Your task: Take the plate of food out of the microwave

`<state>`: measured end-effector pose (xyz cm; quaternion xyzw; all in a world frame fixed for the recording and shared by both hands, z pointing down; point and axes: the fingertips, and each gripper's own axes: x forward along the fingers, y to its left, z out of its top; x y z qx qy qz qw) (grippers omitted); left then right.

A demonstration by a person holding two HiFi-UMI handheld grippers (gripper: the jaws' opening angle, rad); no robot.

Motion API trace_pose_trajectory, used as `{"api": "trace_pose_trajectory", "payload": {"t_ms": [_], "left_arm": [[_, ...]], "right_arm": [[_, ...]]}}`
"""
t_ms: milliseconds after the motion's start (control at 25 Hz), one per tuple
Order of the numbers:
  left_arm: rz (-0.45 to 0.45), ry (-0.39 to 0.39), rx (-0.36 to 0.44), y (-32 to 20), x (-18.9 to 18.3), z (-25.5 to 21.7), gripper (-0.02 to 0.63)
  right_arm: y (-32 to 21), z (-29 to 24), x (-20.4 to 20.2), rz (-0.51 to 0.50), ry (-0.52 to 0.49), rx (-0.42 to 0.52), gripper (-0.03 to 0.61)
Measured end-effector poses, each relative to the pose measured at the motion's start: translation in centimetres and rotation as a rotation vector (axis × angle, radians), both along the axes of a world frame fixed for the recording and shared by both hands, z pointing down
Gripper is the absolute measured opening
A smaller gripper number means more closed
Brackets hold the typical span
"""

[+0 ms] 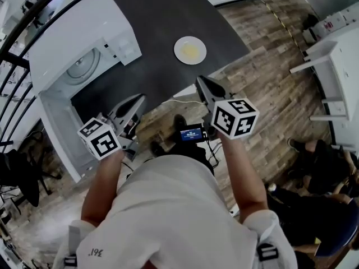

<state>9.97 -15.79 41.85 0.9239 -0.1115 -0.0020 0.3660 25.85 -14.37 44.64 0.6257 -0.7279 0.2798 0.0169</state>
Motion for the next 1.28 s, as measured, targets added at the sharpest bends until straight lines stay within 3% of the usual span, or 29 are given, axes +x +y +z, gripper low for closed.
{"api": "trace_pose_trajectory", "payload": {"t_ms": [280,840,1280], "left_arm": [[-0.010,0.011,0.028,1.8,-2.3,-1.6,0.003],[-0.060,0.060,0.098,3.3,-6.2,-6.0,0.003],[-0.042,0.066,0.099,4.1,-6.3,-5.4,0.003]], "right_arm": [[1.3,-1.4,-3.9,-0.088,0.058,0.018,0.000],[1.6,-8.1,-10.7,-0.228,0.078,0.168,0.000],[2.7,-8.5,-11.7,-0.242,0.096,0.179,0.000]]}}
